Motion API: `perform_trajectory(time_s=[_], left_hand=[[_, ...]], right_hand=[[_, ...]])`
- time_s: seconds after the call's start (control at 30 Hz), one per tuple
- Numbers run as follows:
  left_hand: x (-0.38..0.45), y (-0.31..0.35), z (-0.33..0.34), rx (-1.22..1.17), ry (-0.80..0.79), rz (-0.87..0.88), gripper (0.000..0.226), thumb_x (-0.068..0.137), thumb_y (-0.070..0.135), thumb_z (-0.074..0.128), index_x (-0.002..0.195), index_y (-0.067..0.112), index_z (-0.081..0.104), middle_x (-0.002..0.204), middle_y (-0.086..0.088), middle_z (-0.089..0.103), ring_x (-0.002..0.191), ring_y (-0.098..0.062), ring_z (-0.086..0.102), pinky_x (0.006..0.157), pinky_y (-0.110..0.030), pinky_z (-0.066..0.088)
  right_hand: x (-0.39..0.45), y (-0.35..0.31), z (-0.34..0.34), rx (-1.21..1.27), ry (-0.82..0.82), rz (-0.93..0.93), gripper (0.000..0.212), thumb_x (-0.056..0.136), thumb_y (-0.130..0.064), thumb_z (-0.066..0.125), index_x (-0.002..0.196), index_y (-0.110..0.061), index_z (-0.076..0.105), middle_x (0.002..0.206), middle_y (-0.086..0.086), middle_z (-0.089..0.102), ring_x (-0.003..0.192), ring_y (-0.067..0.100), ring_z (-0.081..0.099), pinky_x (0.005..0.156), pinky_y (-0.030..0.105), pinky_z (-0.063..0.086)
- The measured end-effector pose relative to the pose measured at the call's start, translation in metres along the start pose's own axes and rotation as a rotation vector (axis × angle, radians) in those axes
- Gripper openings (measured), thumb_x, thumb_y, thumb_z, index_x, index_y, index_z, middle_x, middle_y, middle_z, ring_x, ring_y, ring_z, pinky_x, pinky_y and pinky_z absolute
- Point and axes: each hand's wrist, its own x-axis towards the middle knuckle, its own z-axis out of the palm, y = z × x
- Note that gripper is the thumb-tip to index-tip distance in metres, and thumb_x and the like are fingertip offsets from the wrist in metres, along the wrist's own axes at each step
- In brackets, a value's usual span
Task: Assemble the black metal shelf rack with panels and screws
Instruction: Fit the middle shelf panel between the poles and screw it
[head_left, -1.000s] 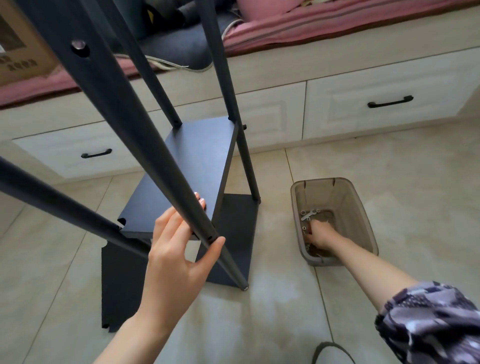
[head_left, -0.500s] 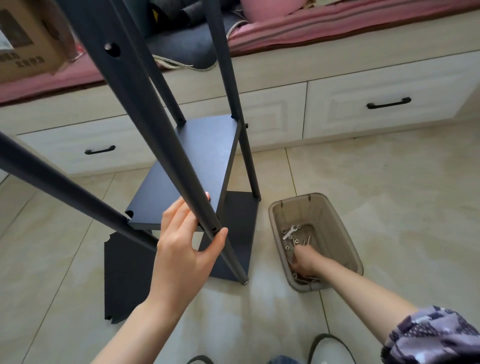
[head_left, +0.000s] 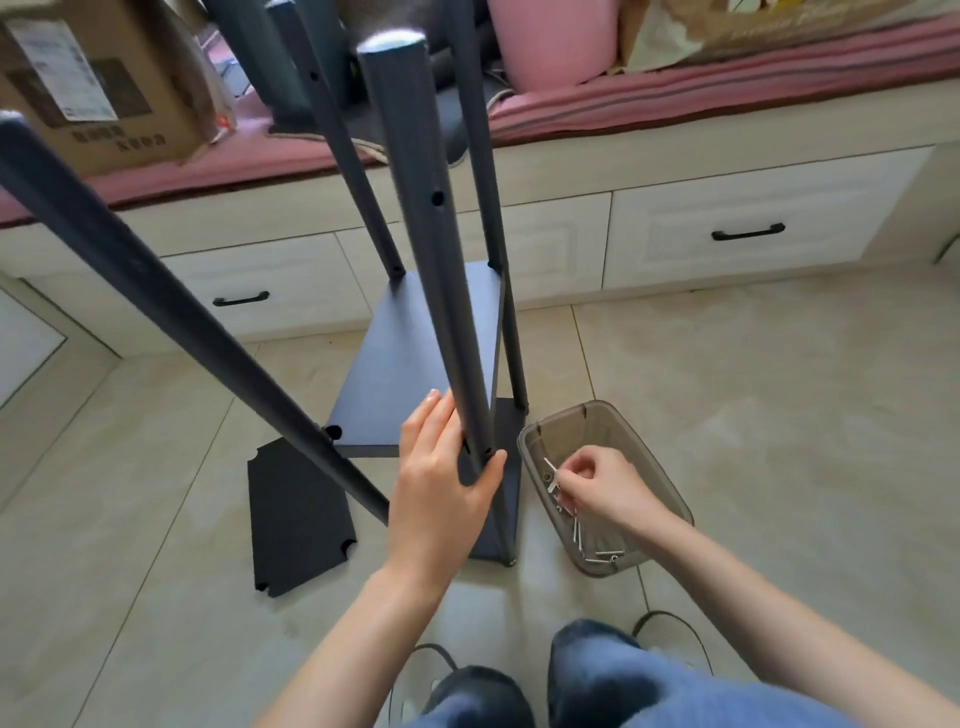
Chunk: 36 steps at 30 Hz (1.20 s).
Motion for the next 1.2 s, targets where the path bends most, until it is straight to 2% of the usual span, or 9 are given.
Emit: perform_trajectory(time_s=[0.13,0.27,0.33,0.4,0.47,0.83,1.0,1.2], left_hand=[[-0.012,0.003,-0.008,-0.006,-0.023,0.007,0.059,0.087,0.023,0.078,0.14,0.009,0.056,0.149,0.003,0.05,0.147,-0.013,0.029,0.117,-0.028,0.034],[-0.013,0.002,-0.011,0.002,-0.047,0.006,0.066,0.087,0.025,0.078,0.145,0.008,0.05,0.152,0.0,0.047,0.149,-0.015,0.025,0.12,-0.031,0.029],[-0.014,0.001,-0.011,0.003,-0.043,0.011,0.067,0.087,0.026,0.078,0.146,0.009,0.05,0.152,0.0,0.047,0.149,-0.014,0.024,0.12,-0.018,0.022],[-0.014,0.0,-0.011,0.001,-0.037,0.013,0.068,0.086,0.025,0.078,0.146,0.01,0.05,0.152,0.0,0.048,0.148,-0.014,0.025,0.112,-0.002,0.011],[-0.014,-0.002,-0.01,0.004,-0.035,0.019,0.069,0.086,0.024,0.078,0.147,0.009,0.049,0.152,-0.001,0.048,0.148,-0.014,0.025,0.107,0.002,0.007],[-0.011,-0.009,-0.006,0.017,-0.033,0.026,0.07,0.085,0.021,0.079,0.148,0.011,0.048,0.153,0.002,0.046,0.149,-0.011,0.023,0.114,-0.009,0.014],[-0.011,-0.009,-0.005,0.005,-0.027,0.023,0.069,0.086,0.022,0.078,0.147,0.009,0.049,0.153,0.001,0.047,0.149,-0.013,0.024,0.112,-0.008,0.014],[-0.011,-0.009,-0.005,-0.004,-0.028,0.02,0.071,0.087,0.024,0.077,0.149,0.009,0.045,0.155,0.0,0.044,0.149,-0.014,0.023,0.116,-0.022,0.023]], right_hand=[[-0.065,-0.047,-0.003,0.396,0.022,-0.212,0.009,0.088,-0.018,0.071,0.088,-0.012,0.065,0.069,0.005,0.074,0.056,0.006,0.066,0.052,0.017,0.048],[-0.098,-0.064,-0.009,0.437,0.026,-0.348,0.008,0.085,-0.011,0.075,0.083,-0.01,0.067,0.071,0.006,0.074,0.063,0.017,0.071,0.059,0.019,0.052],[-0.104,-0.067,-0.008,0.439,0.023,-0.376,0.009,0.082,-0.005,0.077,0.082,-0.008,0.068,0.072,0.007,0.075,0.066,0.019,0.073,0.062,0.02,0.054],[-0.105,-0.068,-0.005,0.425,0.003,-0.412,0.011,0.081,-0.002,0.077,0.083,-0.007,0.068,0.074,0.006,0.075,0.069,0.02,0.074,0.065,0.022,0.057],[-0.103,-0.069,-0.002,0.391,-0.009,-0.438,0.01,0.082,-0.002,0.077,0.084,-0.006,0.067,0.075,0.005,0.075,0.07,0.019,0.074,0.068,0.023,0.058],[-0.09,-0.054,0.011,0.388,0.012,-0.469,0.016,0.081,-0.001,0.077,0.078,-0.008,0.063,0.074,0.005,0.075,0.07,0.019,0.074,0.067,0.022,0.056],[-0.09,-0.056,0.013,0.391,0.018,-0.485,0.016,0.081,0.001,0.076,0.077,-0.009,0.063,0.076,0.005,0.076,0.072,0.02,0.075,0.067,0.022,0.057],[-0.09,-0.062,0.009,0.342,0.027,-0.542,0.013,0.082,-0.001,0.076,0.079,-0.007,0.064,0.078,0.004,0.075,0.073,0.018,0.075,0.069,0.023,0.058]])
